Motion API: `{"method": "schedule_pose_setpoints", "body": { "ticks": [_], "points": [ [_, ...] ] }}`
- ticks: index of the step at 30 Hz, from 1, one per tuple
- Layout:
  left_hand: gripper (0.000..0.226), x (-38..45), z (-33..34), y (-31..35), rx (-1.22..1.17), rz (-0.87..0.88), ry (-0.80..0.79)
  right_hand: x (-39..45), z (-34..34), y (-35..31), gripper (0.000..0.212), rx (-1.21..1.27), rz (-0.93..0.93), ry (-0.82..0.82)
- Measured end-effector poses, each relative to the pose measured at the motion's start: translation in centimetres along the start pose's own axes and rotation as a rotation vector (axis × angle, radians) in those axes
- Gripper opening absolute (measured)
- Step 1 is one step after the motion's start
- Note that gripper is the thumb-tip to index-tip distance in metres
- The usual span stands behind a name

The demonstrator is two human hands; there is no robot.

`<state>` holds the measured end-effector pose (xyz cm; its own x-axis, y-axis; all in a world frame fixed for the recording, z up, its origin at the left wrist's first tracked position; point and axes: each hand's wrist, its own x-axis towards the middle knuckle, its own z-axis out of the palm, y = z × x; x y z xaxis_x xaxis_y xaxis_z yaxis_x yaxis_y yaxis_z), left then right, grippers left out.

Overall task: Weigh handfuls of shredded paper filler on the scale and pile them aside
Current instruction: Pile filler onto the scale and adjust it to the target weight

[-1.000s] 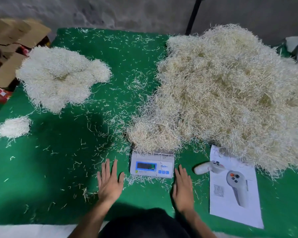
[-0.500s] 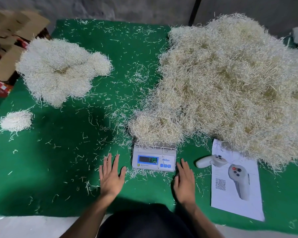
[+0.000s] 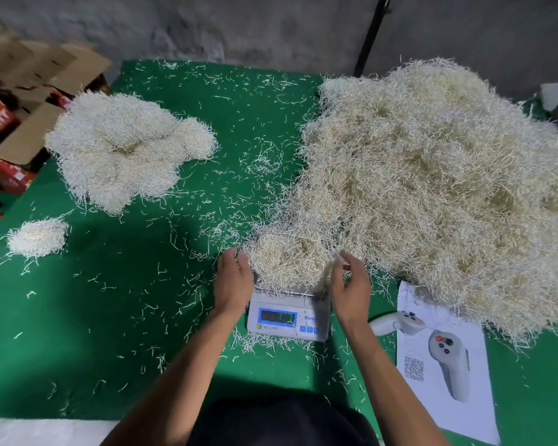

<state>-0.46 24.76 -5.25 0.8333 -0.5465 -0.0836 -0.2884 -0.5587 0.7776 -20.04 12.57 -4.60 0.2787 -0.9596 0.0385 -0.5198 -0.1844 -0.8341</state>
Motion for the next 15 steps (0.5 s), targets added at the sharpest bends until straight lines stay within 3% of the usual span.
{"method": "schedule_pose_setpoints", "body": {
  "ticks": [2, 5, 8, 9, 12, 15],
  "points": [
    [0.043, 0.6, 0.6, 2.8, -0.18, -0.057, -0.085, 1.3, 1.3, -1.9, 0.051, 0.07, 0.069, -0.109],
    [0.077, 0.4, 2.0, 5.5, -0.194, -0.16, -0.308, 2.3, 3.2, -3.6, 0.053, 0.198, 0.223, -0.32],
    [0.102, 0.5, 2.5, 7.1, -0.401, -0.251, -0.375, 2.4, 4.2, -4.1, 0.051, 0.315, 0.316, -0.384],
    [0.105, 0.7, 2.5, 7.4, -0.438, -0.25, -0.378, 2.5, 4.4, -4.1, 0.053, 0.352, 0.318, -0.381],
    [0.101, 1.8, 2.5, 7.6, -0.458, -0.261, -0.413, 3.4, 3.8, -5.1, 0.031, 0.503, 0.279, -0.406],
    [0.086, 2.2, 2.4, 7.5, -0.463, -0.263, -0.391, 5.1, 2.1, -6.4, 0.035, 0.501, 0.262, -0.389]
  ]
}}
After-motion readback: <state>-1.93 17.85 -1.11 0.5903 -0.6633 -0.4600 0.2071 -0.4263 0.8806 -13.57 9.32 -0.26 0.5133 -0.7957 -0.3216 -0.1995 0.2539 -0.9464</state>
